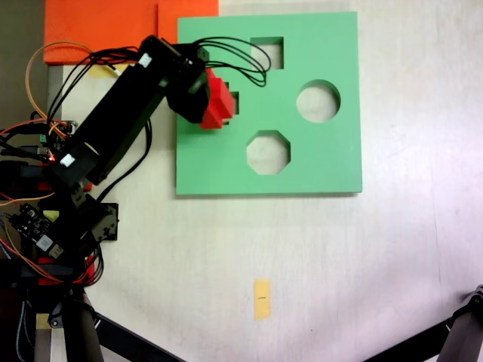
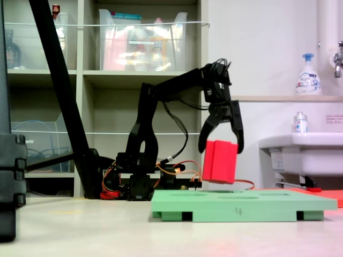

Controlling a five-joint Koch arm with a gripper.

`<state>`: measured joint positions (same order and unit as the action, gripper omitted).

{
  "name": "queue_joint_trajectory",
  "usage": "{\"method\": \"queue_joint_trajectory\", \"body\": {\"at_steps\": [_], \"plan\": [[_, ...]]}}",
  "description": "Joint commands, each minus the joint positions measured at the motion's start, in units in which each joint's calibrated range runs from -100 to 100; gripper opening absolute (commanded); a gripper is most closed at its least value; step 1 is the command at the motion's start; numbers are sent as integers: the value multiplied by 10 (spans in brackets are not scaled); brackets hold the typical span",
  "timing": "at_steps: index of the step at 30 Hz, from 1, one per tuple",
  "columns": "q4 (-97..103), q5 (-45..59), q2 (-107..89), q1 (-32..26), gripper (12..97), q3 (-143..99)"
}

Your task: Put the cross columnar block into the corresponding hole

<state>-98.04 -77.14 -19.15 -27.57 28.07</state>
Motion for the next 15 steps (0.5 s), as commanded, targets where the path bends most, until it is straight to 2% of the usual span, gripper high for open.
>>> {"method": "queue_joint_trajectory", "body": {"at_steps": [1,15], "plan": [[3,-2,2,-6,354,45],[8,-11,66,-6,368,62]]}}
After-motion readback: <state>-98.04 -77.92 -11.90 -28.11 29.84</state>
